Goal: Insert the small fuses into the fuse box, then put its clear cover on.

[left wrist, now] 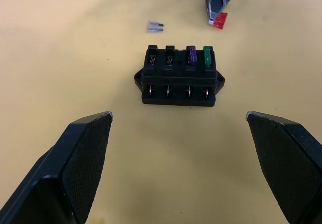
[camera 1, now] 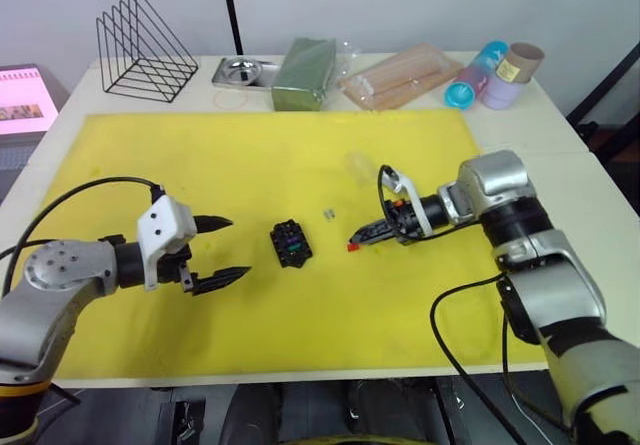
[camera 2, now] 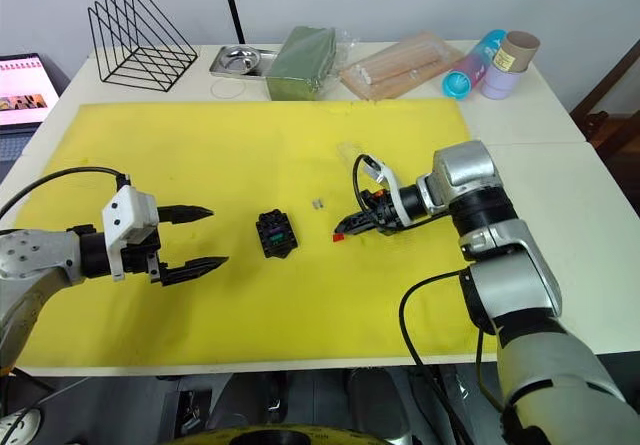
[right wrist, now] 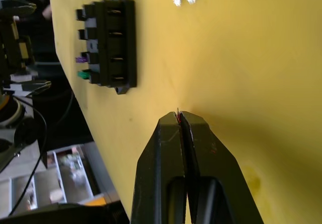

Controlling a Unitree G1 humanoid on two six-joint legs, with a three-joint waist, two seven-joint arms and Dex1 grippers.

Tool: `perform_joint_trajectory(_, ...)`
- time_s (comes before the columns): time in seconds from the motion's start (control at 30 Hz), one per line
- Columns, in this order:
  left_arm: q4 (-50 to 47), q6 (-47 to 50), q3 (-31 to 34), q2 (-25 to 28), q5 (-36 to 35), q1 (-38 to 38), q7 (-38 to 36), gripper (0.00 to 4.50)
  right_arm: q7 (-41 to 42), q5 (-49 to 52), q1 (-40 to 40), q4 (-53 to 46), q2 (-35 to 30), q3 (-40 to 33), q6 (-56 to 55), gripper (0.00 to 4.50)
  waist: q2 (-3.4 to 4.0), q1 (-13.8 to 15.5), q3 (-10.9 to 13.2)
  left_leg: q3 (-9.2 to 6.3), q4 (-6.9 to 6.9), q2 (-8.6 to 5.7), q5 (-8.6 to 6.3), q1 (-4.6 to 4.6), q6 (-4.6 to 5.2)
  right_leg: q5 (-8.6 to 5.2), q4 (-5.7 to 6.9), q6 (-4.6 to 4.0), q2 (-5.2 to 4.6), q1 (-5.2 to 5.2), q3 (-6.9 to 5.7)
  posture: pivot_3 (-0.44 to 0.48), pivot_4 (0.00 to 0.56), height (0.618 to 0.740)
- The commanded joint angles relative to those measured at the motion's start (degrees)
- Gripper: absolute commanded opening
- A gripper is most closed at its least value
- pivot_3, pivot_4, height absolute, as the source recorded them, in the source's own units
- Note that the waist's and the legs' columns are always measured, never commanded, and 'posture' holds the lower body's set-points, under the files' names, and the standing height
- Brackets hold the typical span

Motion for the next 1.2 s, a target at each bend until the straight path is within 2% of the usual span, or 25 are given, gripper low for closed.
perform_joint_trajectory(0.03, -1.19, -0.65, 0.99, -0.14, -0.59, -0.14, 0.15, 4.5, -11.54, 7.93, 2.72, -4.44, 0.77, -8.46, 0.72, 0.05, 0.0, 0.01, 0.0, -0.01, 0.0, 0.0, 0.0, 0.0, 0.0, 0.0, 0.0, 0.0, 0.01, 0.02, 0.0, 0.0, 0.15, 0.74)
perform_joint_trajectory(0.27, -0.84, -0.47, 0.05, -0.47, -0.69, -1.25, -0.13, 4.5, -44.36, 29.52, 12.04, -14.29, 8.28, -25.87, 0.72, 0.05, -0.04, -0.12, -0.03, -0.01, 0.0, 0.02, 0.0, 0.01, 0.0, 0.0, -0.01, 0.01, 0.05, 0.04, 0.01, 0.0, 0.15, 0.74)
perform_joint_trajectory(0.47, -0.81, -0.44, -0.08, -0.42, -0.75, -1.3, -0.47, 4.5, -69.02, 53.56, 20.98, -24.1, 10.89, -28.9, 0.72, 0.05, -0.04, -0.13, -0.03, -0.05, -0.06, 0.06, 0.0, 0.01, 0.0, -0.01, -0.02, 0.01, 0.14, 0.04, 0.04, 0.0, 0.15, 0.74)
perform_joint_trajectory(0.57, -0.72, -0.47, -0.07, -0.38, -0.78, -1.27, -0.67, 4.5, -79.05, 64.59, 23.72, -26.91, 10.61, -27.44, -1.03, 0.05, -0.04, -0.11, -0.02, -0.04, -0.05, 0.06, 0.0, 0.01, 0.0, -0.01, -0.02, 0.01, 0.13, 0.04, 0.06, 0.0, 0.15, 0.74)
perform_joint_trajectory(0.73, -0.39, -0.55, -0.51, -0.53, -0.66, -1.76, -0.81, 4.5, -94.65, 84.76, 28.88, -31.7, 3.73, -16.07, -14.45, 0.05, -0.04, -0.13, -0.02, -0.06, -0.07, 0.06, 0.0, -0.02, 0.01, -0.03, -0.07, 0.02, 0.14, 0.05, 0.07, 0.0, 0.15, 0.74)
perform_joint_trajectory(0.9, -0.52, -0.61, -0.38, -0.64, -0.66, -1.41, -0.75, 4.5, -95.89, 87.0, 29.98, -34.66, 0.9, -11.59, -19.89, 0.05, -0.05, -0.17, -0.03, -0.02, 0.0, 0.07, 0.0, -0.01, 0.02, -0.03, -0.08, 0.02, 0.14, 0.05, 0.13, 0.0, 0.15, 0.74)
perform_joint_trajectory(1.17, -0.71, -0.76, -0.18, -1.01, -0.54, -0.71, -0.52, 4.5, -94.38, 87.0, 29.51, -35.02, -2.42, -8.92, -22.12, 0.05, -0.05, -0.03, -0.03, -0.02, -0.01, 0.1, 0.0, -0.02, 0.02, -0.03, -0.09, 0.02, 0.13, 0.05, 0.14, 0.0, 0.15, 0.74)
perform_joint_trajectory(1.2, -0.62, -0.85, -0.15, -1.04, -0.46, -0.64, -0.58, 4.5, -93.48, 87.0, 28.99, -34.7, -3.51, -8.68, -21.67, 0.45, -0.05, 0.0, -0.03, -0.02, -0.01, 0.1, 0.0, -0.02, 0.01, -0.03, -0.09, 0.02, 0.13, 0.05, 0.14, 0.0, 0.15, 0.74)
